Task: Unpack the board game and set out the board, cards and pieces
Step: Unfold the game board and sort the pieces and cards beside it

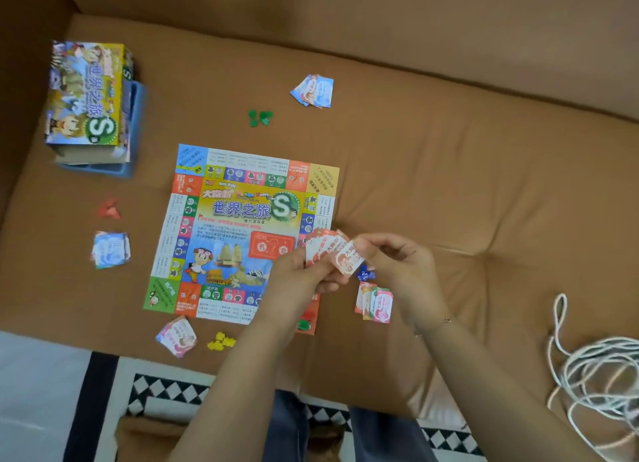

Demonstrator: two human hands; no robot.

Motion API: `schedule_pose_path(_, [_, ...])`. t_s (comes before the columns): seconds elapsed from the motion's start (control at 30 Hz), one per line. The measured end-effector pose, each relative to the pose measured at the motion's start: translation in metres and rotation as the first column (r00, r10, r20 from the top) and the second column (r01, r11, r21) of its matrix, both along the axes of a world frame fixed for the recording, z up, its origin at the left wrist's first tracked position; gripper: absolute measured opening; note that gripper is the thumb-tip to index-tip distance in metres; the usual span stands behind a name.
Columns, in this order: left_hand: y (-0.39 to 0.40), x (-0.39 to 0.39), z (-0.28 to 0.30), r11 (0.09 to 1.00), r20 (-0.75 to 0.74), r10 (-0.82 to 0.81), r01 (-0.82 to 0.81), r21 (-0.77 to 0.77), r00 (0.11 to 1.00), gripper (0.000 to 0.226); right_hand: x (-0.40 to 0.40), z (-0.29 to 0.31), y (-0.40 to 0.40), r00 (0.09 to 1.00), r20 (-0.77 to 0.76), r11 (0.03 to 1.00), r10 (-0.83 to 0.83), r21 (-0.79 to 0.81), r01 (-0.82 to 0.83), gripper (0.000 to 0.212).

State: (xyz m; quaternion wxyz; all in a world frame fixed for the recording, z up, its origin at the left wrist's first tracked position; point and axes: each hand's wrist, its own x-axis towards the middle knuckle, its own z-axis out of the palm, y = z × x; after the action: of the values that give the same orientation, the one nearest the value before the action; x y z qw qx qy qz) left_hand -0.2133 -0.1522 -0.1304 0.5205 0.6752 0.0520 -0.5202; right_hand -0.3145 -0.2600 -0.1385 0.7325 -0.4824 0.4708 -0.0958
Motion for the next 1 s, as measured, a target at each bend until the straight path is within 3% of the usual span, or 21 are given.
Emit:
schedule_pose_path(0.1, [0.003,0.000,-0.002,1.000,0.014,-0.016,0.016,0.025,1.000,0.011,-0.001,-0.001,0.002,0.997,-0.017,0.996,0.080,-0.036,-0.081,0.021])
schedule_pose_path(0.27, [0.008,-0.003,-0.007,0.997,0.006,-0.075,0.075,0.015,0.997,0.009,-0.007,-0.006,0.006,0.988,-0.058,0.983,0.145,-0.109,-0.150,0.002])
schedule_pose_path(0.43, [0.018,-0.008,-0.011,0.994,0.027,-0.103,0.103,0.022,0.994,0.016,-0.032,-0.024,0.000,0.978,-0.187,0.963,0.090,-0.235,-0.134,0.007])
schedule_pose_path(0.6, [0.030,-0.013,-0.017,0.981,-0.016,-0.163,0.163,0.109,0.987,0.018,-0.067,-0.062,-0.004,0.852,-0.431,0.853,0.299,-0.279,-0.441,0.017])
schedule_pose_path(0.77, [0.032,-0.022,-0.016,0.992,-0.224,-0.082,0.102,0.080,0.971,0.037,-0.074,-0.078,0.004,0.716,-0.636,0.707,0.288,-0.363,-0.607,0.006])
schedule_pose_path(0.93, [0.035,-0.040,-0.015,1.000,-0.308,-0.027,0.029,0.004,0.951,0.039,-0.075,-0.073,0.009,0.726,-0.639,0.689,0.254,-0.407,-0.599,0.017])
schedule_pose_path(1.0, [0.034,-0.047,-0.015,0.999,-0.312,-0.016,0.025,0.024,0.950,0.039,-0.083,-0.065,0.007,0.772,-0.596,0.691,0.221,-0.463,-0.555,0.017])
